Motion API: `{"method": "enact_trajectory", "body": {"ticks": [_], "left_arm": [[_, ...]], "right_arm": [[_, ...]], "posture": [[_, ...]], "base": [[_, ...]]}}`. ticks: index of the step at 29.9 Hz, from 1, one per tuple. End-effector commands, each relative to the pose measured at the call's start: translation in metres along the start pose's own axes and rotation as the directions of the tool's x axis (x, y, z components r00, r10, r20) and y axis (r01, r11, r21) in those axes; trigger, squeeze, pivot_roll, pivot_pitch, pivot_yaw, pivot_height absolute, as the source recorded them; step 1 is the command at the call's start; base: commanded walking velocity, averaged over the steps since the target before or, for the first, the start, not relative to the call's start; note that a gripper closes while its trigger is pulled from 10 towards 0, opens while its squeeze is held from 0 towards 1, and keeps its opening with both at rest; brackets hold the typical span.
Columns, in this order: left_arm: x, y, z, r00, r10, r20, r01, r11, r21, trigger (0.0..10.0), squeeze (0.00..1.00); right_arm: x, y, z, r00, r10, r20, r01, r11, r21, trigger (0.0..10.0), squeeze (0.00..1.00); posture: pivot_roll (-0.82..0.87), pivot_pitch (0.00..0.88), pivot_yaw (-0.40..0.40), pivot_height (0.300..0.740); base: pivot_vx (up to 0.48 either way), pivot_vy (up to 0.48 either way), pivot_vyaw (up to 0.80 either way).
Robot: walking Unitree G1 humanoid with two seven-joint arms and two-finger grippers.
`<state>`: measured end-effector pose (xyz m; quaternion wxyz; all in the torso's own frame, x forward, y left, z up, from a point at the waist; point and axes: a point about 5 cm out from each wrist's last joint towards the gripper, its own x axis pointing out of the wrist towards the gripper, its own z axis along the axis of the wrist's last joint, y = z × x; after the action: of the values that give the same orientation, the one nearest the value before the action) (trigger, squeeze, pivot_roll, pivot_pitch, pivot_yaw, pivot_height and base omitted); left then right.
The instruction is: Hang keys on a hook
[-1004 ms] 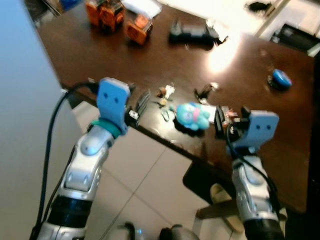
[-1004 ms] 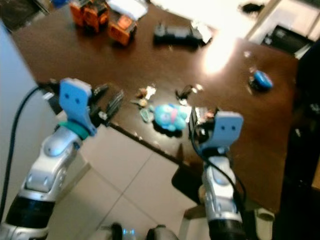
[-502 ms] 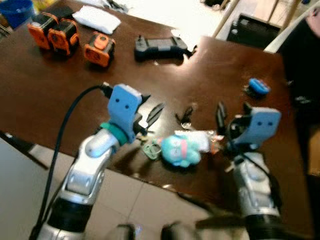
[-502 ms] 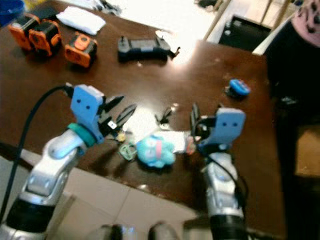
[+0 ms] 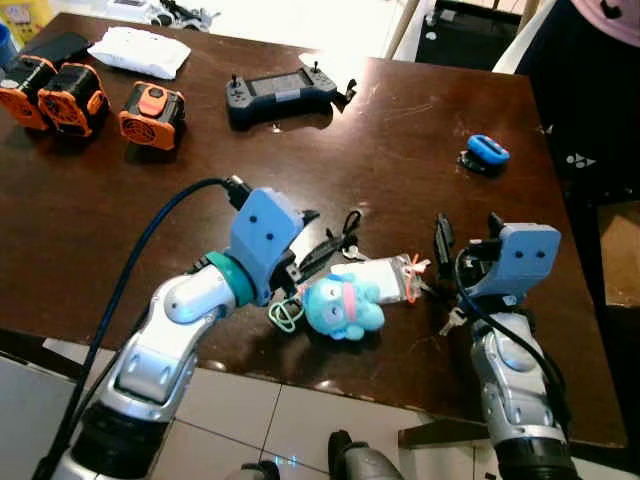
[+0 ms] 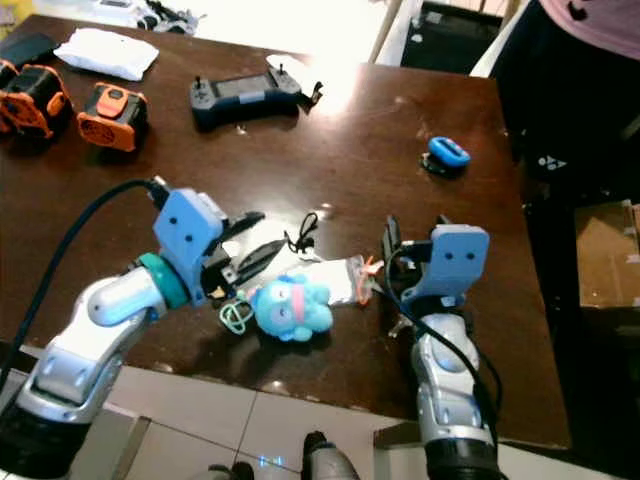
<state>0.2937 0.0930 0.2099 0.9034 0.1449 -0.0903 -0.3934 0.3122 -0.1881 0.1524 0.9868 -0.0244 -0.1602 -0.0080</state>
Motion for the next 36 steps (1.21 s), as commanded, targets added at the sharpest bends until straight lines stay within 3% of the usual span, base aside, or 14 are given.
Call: {"method": "enact_trajectory", "body": {"ticks": [1,5,8,10,12,15,19,21,26,31,32,33,35,36], "left_arm": [[-0.001,-0.004,-0.004,0.999,-0.017,-0.030,0.016,0.999,-0.030,10.0,0.00],[0.000,0.007,-0.021,0.984,0.109,-0.143,-0.106,0.994,0.031,10.0,0.00],[-0.002,0.016,-0.039,0.943,0.216,-0.253,-0.196,0.975,0.102,10.0,0.00],[-0.002,0.016,-0.039,0.943,0.216,-0.253,-0.196,0.975,0.102,10.0,0.00],[-0.004,0.022,-0.051,0.897,0.286,-0.335,-0.264,0.958,0.111,10.0,0.00],[-0.005,0.024,-0.057,0.881,0.296,-0.370,-0.276,0.955,0.108,10.0,0.00],[-0.010,0.023,-0.069,0.860,0.272,-0.431,-0.277,0.960,0.054,10.0,0.00],[-0.015,0.030,-0.081,0.810,0.318,-0.492,-0.356,0.934,0.018,10.0,0.00],[-0.025,0.037,-0.093,0.764,0.348,-0.543,-0.404,0.914,0.017,10.0,0.00],[-0.033,0.036,-0.100,0.749,0.334,-0.572,-0.415,0.910,-0.012,10.0,0.00],[-0.035,0.033,-0.103,0.748,0.315,-0.584,-0.420,0.906,-0.050,8.9,0.00],[-0.037,0.031,-0.105,0.747,0.302,-0.592,-0.426,0.901,-0.079,8.8,0.00],[-0.037,0.029,-0.105,0.749,0.294,-0.594,-0.431,0.897,-0.100,8.8,0.00],[-0.035,0.027,-0.101,0.777,0.284,-0.562,-0.444,0.880,-0.170,10.0,0.00]], "right_arm": [[-0.006,0.004,-0.007,0.999,0.037,-0.037,-0.038,0.999,-0.017,10.0,0.00],[-0.008,0.014,-0.009,0.993,0.113,-0.045,-0.115,0.992,-0.043,10.0,0.00],[-0.009,0.020,-0.010,0.987,0.152,-0.049,-0.154,0.987,-0.052,10.0,0.00],[-0.009,0.020,-0.010,0.987,0.152,-0.049,-0.154,0.987,-0.052,10.0,0.00],[-0.009,0.022,-0.011,0.986,0.157,-0.052,-0.159,0.986,-0.046,10.0,0.00],[-0.009,0.023,-0.011,0.986,0.158,-0.054,-0.161,0.986,-0.044,10.0,0.00],[-0.009,0.024,-0.012,0.985,0.165,-0.056,-0.167,0.985,-0.042,10.0,0.00],[-0.009,0.025,-0.012,0.984,0.170,-0.059,-0.173,0.984,-0.041,10.0,0.00],[-0.010,0.028,-0.013,0.982,0.179,-0.060,-0.181,0.983,-0.038,10.0,0.00],[-0.012,0.030,-0.014,0.981,0.183,-0.063,-0.185,0.982,-0.035,10.0,0.00],[-0.012,0.030,-0.014,0.981,0.185,-0.065,-0.187,0.982,-0.033,10.0,0.00],[-0.013,0.031,-0.014,0.980,0.186,-0.066,-0.189,0.982,-0.032,10.0,0.00],[-0.013,0.031,-0.015,0.980,0.188,-0.067,-0.190,0.981,-0.030,10.0,0.00],[-0.014,0.032,-0.015,0.980,0.189,-0.068,-0.192,0.981,-0.029,10.0,0.00]], "posture": [[-0.17,0.174,0.038,0.740],[-0.17,0.174,0.039,0.740],[-0.17,0.175,0.038,0.740],[-0.17,0.175,0.038,0.740],[-0.16,0.175,0.036,0.740],[-0.16,0.175,0.035,0.740],[-0.16,0.175,0.034,0.740],[-0.16,0.177,0.034,0.740],[-0.16,0.179,0.034,0.740],[-0.16,0.183,0.035,0.740],[-0.16,0.187,0.034,0.740],[-0.16,0.188,0.034,0.740],[-0.16,0.190,0.034,0.740],[-0.16,0.193,0.034,0.740]], "base": [[0.000,0.000,0.00],[0.000,0.000,0.00],[0.000,0.000,0.00],[0.000,0.000,0.00],[0.000,0.000,0.00],[0.000,0.000,0.00],[0.000,0.000,0.00],[0.000,0.000,0.00],[0.000,0.000,0.00],[0.000,0.000,0.00],[0.000,0.000,0.00],[0.000,0.000,0.00],[0.000,0.000,0.00],[0.000,0.000,0.00]]}}
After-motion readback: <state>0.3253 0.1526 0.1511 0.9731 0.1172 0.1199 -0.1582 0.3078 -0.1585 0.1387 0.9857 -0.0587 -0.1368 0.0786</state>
